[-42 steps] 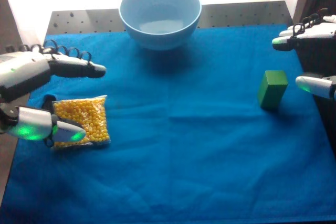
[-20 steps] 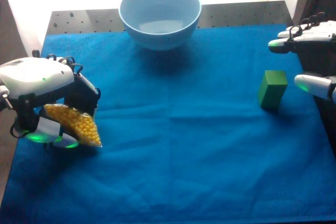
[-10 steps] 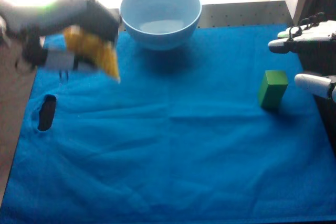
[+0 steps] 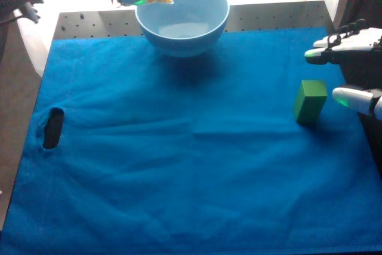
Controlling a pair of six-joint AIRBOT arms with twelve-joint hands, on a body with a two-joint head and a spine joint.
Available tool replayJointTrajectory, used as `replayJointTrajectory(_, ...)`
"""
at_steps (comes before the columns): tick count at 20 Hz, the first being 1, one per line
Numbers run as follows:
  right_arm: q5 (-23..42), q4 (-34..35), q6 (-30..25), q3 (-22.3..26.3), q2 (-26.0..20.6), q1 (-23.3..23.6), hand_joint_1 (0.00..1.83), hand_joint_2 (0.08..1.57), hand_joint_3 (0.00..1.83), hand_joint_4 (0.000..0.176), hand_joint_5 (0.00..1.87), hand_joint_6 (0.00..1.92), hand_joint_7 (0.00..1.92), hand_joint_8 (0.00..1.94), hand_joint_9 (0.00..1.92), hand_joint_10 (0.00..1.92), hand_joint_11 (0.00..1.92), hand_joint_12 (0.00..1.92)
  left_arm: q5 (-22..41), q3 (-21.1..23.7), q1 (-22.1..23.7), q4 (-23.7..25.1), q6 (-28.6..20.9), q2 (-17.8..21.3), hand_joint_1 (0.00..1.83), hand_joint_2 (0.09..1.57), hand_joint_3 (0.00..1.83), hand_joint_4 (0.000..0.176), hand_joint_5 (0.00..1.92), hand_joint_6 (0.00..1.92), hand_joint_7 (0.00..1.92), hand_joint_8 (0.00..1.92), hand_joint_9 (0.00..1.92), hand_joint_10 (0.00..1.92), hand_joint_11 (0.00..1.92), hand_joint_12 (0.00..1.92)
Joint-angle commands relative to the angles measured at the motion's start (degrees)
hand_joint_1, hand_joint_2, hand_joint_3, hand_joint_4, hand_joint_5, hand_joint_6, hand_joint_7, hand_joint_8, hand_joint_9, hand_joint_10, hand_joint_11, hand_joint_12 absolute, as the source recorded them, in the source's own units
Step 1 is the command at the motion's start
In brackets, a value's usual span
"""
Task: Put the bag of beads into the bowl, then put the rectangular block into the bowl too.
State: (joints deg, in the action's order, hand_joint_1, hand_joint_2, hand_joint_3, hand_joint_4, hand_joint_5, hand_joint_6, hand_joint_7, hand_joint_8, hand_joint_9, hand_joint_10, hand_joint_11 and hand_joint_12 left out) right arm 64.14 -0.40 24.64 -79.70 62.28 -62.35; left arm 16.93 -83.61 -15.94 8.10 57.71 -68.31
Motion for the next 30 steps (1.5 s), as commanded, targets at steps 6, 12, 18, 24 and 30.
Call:
replayJointTrajectory(6,6.9,0.5,-0.2,-2.3,1.9,1.4,0.70,1.37,0.00,0.000,0.53,0.00,0.47,0.00,0.43,0.00,0.27,0.40,5.1,-7.4,1.2,-4.4,0.2,-7.8,1.38,1.09,0.00,0.000,0.94,1.03,1.04,0.81,0.97,1.09,0.79,1.11)
replayJointTrajectory(12,6.9,0.1,-0.2,-2.5,2.4,1.8,0.73,1.37,0.00,0.000,0.53,0.00,0.47,0.00,0.44,0.00,0.15,0.68,2.5,-8.9,2.2,-4.5,4.3,-9.9,0.90,0.96,0.00,0.100,0.52,0.03,0.55,0.04,0.44,0.05,0.00,0.83)
replayJointTrajectory(18,6.9,-0.4,-0.2,-2.5,2.4,1.9,0.75,1.33,0.00,0.000,0.53,0.00,0.50,0.00,0.45,0.00,0.17,0.58,2.1,-8.0,2.3,-5.8,6.5,-9.4,0.82,0.93,0.00,0.134,0.36,0.00,0.43,0.00,0.42,0.01,0.00,0.85)
replayJointTrajectory(24,6.9,-2.9,-0.2,-0.8,1.4,2.7,0.56,1.30,0.00,0.000,0.46,0.00,0.43,0.00,0.36,0.00,0.12,0.54,10.8,9.5,-2.9,-0.2,4.8,7.8,0.82,0.93,0.00,0.145,0.35,0.00,0.43,0.01,0.39,0.01,0.00,0.77)
replayJointTrajectory(30,8.3,-3.5,-0.2,1.4,0.5,2.7,0.48,1.23,0.00,0.046,0.36,0.00,0.26,0.00,0.18,0.00,0.00,0.43,28.2,16.9,-16.5,1.4,-13.5,18.1,0.79,0.93,0.00,0.109,0.35,0.00,0.35,0.00,0.34,0.00,0.00,0.69)
